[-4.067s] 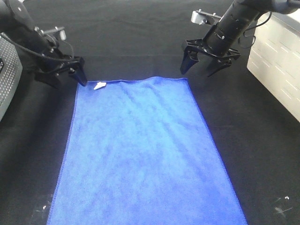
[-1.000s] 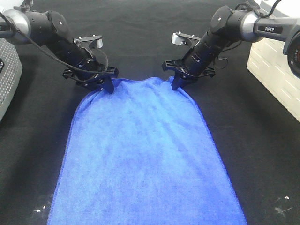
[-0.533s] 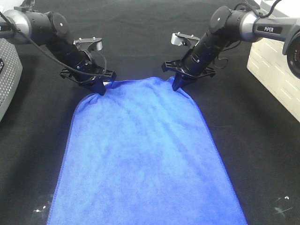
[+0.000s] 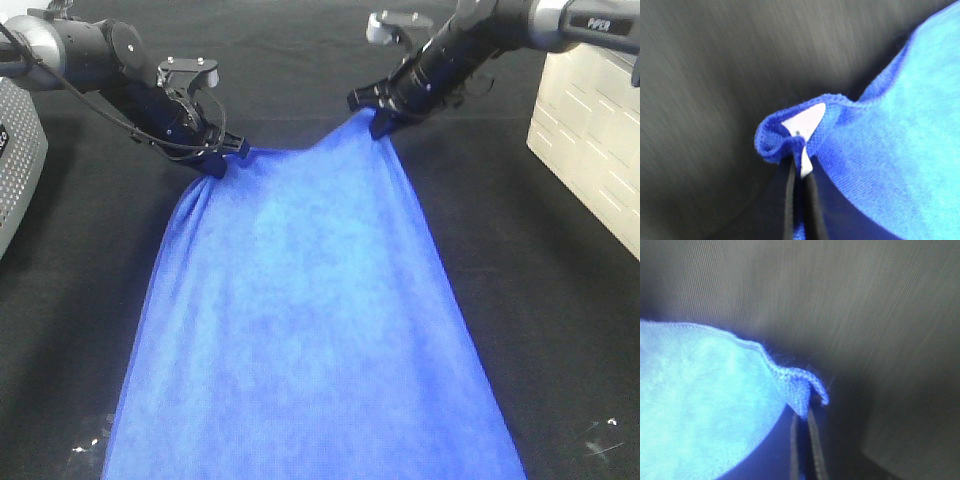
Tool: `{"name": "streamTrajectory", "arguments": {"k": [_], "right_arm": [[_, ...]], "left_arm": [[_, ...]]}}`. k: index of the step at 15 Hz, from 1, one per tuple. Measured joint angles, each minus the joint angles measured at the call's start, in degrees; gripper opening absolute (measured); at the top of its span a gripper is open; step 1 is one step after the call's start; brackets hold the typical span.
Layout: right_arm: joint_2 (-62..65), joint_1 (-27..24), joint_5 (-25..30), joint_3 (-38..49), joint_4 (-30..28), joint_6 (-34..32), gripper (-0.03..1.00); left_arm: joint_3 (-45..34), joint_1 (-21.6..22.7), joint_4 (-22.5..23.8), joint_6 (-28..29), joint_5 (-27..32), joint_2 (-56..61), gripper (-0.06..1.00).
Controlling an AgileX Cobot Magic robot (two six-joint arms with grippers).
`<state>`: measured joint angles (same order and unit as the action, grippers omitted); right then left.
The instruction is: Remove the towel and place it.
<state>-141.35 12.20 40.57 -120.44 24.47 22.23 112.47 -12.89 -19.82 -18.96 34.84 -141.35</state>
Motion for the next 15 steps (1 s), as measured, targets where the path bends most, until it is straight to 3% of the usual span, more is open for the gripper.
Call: {"name": "streamTrajectory", "arguments": {"k": [7, 15], "right_arm": [[0.00, 0.00, -9.57, 0.00, -3.55, 1.03, 0.01], [0.00, 0.00, -20.45, 0.00, -3.90, 2.69, 0.01]], "left_arm": [[-0.06, -0.11, 0.00, -0.06, -15.07, 0.46, 0.02], [-0.06, -1.38, 0.23, -4.64, -29.68, 0.46, 0.02]]}}
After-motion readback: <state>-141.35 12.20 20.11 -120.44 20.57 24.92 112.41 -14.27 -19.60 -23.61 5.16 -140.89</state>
